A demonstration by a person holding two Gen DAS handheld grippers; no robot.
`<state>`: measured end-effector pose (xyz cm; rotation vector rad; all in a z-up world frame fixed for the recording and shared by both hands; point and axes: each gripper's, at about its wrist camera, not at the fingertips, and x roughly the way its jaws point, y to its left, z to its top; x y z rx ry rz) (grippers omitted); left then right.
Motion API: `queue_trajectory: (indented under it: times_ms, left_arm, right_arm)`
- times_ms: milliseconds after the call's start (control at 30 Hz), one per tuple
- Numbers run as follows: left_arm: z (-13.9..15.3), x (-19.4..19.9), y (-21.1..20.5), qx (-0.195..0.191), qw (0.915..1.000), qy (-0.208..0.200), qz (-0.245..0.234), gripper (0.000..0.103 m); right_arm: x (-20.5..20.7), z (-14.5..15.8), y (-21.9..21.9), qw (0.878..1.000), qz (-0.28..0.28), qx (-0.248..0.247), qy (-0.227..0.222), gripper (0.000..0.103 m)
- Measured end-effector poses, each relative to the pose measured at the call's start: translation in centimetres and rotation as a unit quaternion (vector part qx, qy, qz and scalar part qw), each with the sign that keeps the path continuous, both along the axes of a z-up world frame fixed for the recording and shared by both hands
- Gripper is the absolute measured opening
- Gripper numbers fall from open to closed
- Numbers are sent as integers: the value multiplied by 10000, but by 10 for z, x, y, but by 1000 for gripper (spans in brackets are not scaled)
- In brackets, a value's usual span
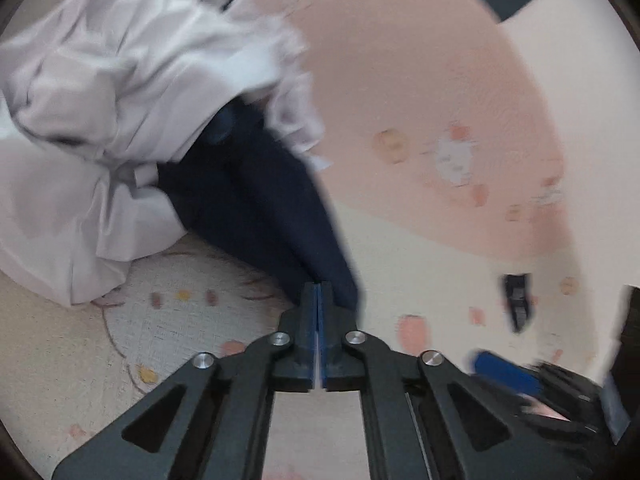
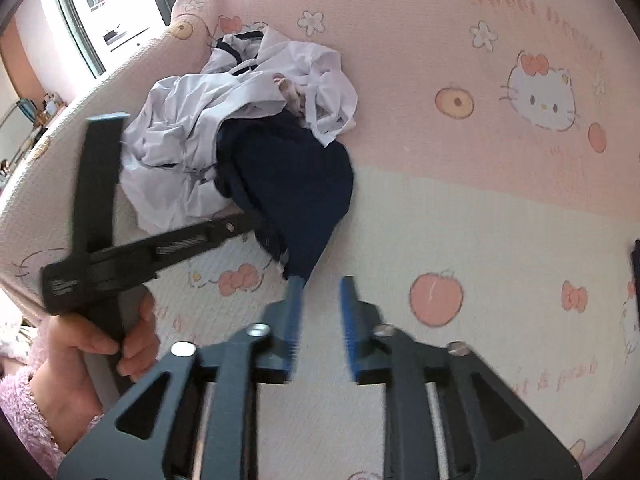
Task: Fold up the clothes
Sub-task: 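Grasp the navy pants with the left gripper while the right gripper holds them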
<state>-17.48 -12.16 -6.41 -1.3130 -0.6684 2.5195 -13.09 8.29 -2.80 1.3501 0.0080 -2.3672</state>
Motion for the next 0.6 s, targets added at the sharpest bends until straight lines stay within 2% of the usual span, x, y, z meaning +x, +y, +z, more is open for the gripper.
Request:
queue_trajectory:
  times_ms: [33,167,300,400,467,500,533,600]
  left_arm:
    - [4,5,-3,12,10000,60,-18,0]
    - [21,26,-15,60,9995,300,-90,0]
    - [-24,-2,-51,347,9974,-559,292,2]
    - [-38,-18,-59,603,9952,-691,341,8]
    - [-43,-25,-57,668,9948,-696,342,33]
    - [-46,-27,-57,768,9941,-701,322,60]
    - [-47,-29,-56,898,9931,-684,318,70]
    - [-53,-30,-49,1000,9924,-668,267,70]
  right_arm:
    - [0,-1,0,10000,-3,-44,-41,36]
    - [-6,-8,-9,9999,16,-114,-98,48]
    - [-23,-27,-24,9998,8,-75,-194,57]
    - [-37,-43,-34,9996,4,-51,-292,57]
    - [-49,-59,-41,9993,-8,51,-370,58]
    - [-55,-66,-44,9991,-22,111,-409,60]
    - [-60,-73,-46,9987,-64,169,-466,61]
    - [-68,-86,-51,9977,-118,155,-653,64]
